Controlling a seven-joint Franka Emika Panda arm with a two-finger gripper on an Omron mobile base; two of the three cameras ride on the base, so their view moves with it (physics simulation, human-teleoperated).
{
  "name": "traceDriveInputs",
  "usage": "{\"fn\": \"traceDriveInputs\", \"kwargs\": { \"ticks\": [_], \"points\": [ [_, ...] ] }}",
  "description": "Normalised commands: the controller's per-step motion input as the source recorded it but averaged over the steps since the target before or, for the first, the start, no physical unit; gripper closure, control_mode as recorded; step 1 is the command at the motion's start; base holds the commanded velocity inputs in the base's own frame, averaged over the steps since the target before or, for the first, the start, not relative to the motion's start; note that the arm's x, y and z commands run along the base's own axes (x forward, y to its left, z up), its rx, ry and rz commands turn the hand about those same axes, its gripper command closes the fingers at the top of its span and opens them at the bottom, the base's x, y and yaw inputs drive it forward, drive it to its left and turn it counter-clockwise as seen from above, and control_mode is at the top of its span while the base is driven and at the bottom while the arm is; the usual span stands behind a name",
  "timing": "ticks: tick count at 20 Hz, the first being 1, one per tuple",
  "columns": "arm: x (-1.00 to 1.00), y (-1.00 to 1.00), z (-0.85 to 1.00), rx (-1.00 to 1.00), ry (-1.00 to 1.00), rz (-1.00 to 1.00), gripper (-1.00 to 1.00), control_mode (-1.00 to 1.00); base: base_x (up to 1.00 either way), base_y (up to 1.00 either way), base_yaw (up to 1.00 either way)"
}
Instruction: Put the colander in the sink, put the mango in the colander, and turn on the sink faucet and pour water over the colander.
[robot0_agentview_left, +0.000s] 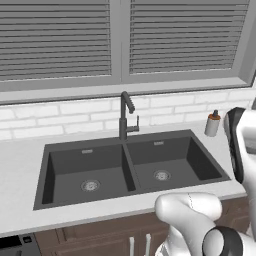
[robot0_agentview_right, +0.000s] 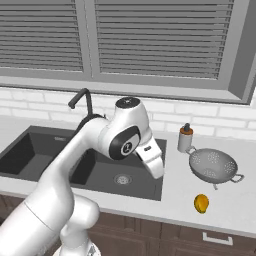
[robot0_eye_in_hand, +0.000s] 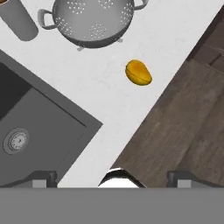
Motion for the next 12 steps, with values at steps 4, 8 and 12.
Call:
{"fn": "traceDriveInputs", "kwargs": {
  "ticks": [4,8,12],
  "points": [
    [0.00,-0.51,-0.07,0.00,0.06,-0.07,-1.00,-1.00,0.00,0.00,0.00],
    [0.00,-0.45,-0.09,0.00,0.05,-0.07,-1.00,-1.00,0.00,0.00,0.00],
    [0.01,-0.42,-0.11,0.00,0.05,-0.04,-1.00,-1.00,0.00,0.00,0.00]
  ]
}}
